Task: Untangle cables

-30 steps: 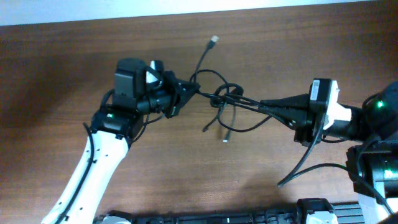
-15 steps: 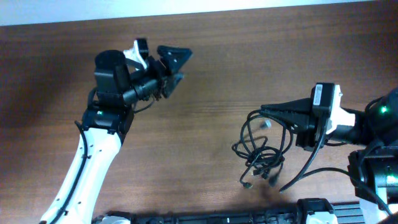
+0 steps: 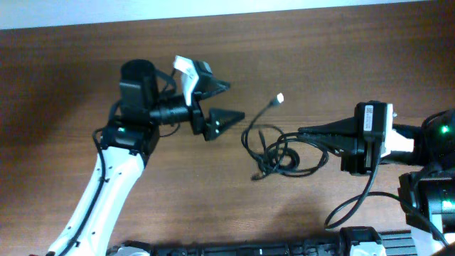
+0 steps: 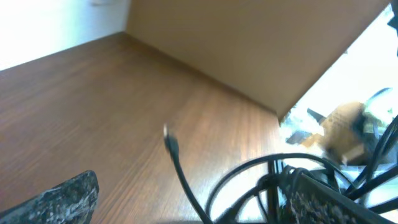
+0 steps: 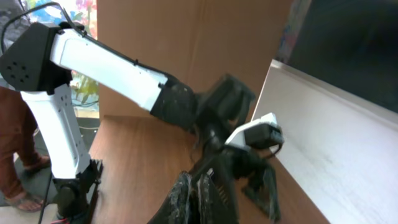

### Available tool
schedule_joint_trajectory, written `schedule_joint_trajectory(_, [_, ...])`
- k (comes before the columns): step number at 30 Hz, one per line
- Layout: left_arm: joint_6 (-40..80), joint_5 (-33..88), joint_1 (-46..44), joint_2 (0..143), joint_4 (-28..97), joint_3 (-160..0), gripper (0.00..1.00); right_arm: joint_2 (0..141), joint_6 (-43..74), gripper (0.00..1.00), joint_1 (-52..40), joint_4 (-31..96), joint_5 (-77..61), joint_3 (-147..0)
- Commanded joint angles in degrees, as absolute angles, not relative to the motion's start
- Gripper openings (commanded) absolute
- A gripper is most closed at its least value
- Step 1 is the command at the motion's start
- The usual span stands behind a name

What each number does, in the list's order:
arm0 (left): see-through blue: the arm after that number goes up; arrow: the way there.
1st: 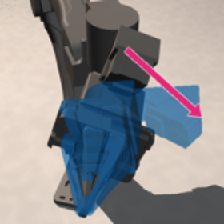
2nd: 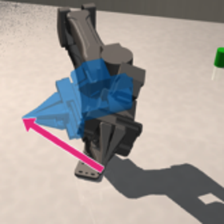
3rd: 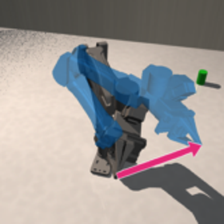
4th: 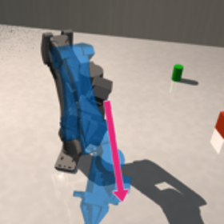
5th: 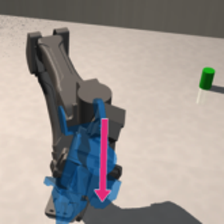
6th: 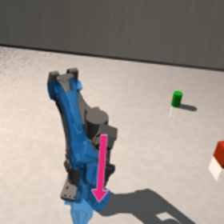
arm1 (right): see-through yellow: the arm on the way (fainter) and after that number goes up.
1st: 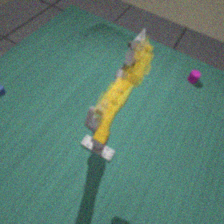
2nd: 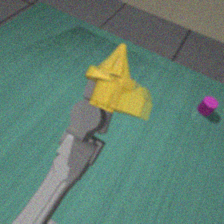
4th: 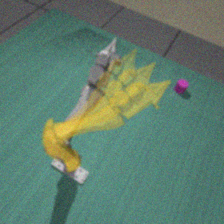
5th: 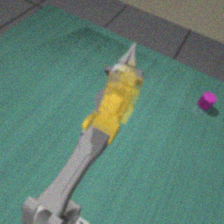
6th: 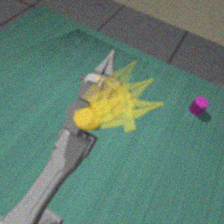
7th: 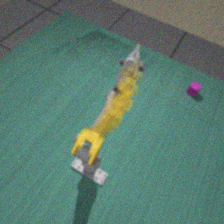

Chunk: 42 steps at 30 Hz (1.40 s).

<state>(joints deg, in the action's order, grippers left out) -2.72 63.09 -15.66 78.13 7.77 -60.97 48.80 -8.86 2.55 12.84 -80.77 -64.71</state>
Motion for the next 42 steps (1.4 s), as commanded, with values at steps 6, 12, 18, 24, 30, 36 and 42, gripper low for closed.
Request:
schedule_joint_trajectory(6, [-28.08, 58.0, -25.15, 78.0, 8.69, -61.23, 0.99, 48.36, -5.45, 0.04, 2.66, 11.9, -83.05, -65.91])
schedule_joint_trajectory(12, [-34.79, 57.39, -26.52, 78.04, 9.58, -61.23, 0.99, 48.36, -5.45, 0.04, 2.66, 11.84, -83.7, -65.91])
schedule_joint_trajectory(18, [-34.79, 57.82, -27.75, 78.11, 10.85, -61.21, 0.99, 48.36, -5.45, 0.04, 2.66, 11.7, -83.7, -65.91])
schedule_joint_trajectory(24, [-40.34, 57.56, -32.84, 79.31, 10.85, -61.21, 1.0, 48.36, -5.45, 0.04, 2.66, 11.68, -84.79, -65.91])
schedule_joint_trajectory(30, [-40.42, 57.67, -34.35, 80.68, 11.25, -61.21, 0.99, 48.36, -5.45, 0.04, 2.66, 11.7, -85.36, -65.91])
schedule_joint_trajectory(36, [-40.45, 59.18, -37.28, 80.68, 11.22, -61.21, 0.99, 48.36, -5.45, 0.04, 2.66, 11.7, -85.34, -65.91])
schedule_joint_trajectory(42, [-40.42, 59.11, -40.03, 80.66, 8.38, -61.21, 0.76, 48.36, -5.43, 0.04, 2.66, 11.7, -85.36, -65.91])
